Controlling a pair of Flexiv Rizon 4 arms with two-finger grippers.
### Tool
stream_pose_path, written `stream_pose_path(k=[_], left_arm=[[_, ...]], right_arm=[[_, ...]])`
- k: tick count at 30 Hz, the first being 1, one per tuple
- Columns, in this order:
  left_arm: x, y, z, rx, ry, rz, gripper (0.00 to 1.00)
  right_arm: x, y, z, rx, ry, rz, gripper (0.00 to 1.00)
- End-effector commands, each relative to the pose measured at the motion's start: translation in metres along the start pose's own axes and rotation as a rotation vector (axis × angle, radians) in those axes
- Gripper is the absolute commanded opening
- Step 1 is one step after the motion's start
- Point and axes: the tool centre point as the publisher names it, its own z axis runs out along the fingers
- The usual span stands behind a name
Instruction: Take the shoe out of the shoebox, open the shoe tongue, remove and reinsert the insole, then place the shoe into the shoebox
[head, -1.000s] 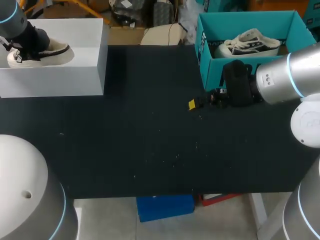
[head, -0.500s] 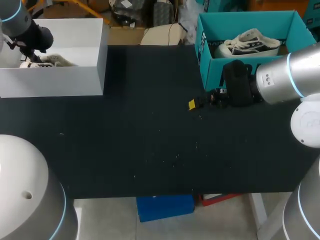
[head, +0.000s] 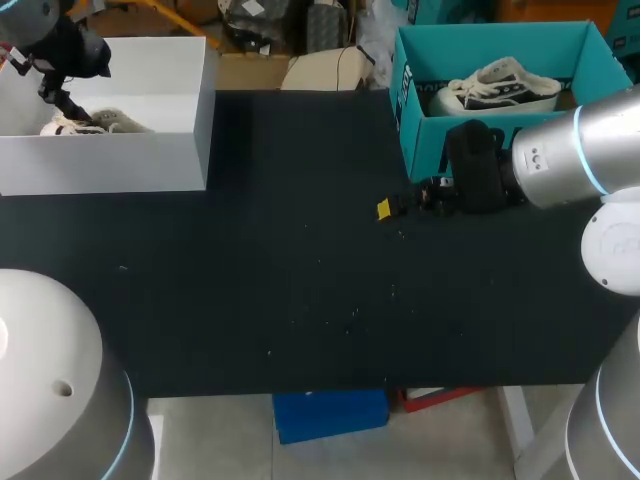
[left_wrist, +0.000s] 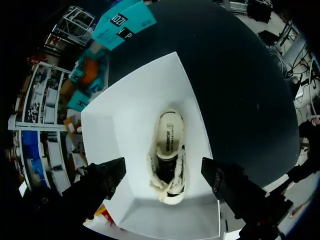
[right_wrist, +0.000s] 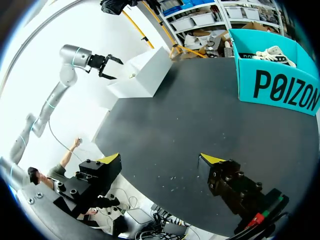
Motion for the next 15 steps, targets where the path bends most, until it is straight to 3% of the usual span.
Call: stream_pose_path(k=[1, 7, 15], left_arm=[[0.007, -0.021, -0.047, -0.006, 0.034, 0.011, 1.0], [0.047, -0.071, -0.073, 0.047, 0.116, 0.005, 1.0], [0.108, -0.114, -0.065, 0.04, 0.216, -0.008, 1.0]], right_arm=[[0.001, 0.001, 0.001, 0.002, -0.002, 0.0, 1.0], [0.001, 0.001, 0.001, 0.002, -0.002, 0.0, 1.0], [0.001, 0.001, 0.001, 0.002, -0.002, 0.0, 1.0]])
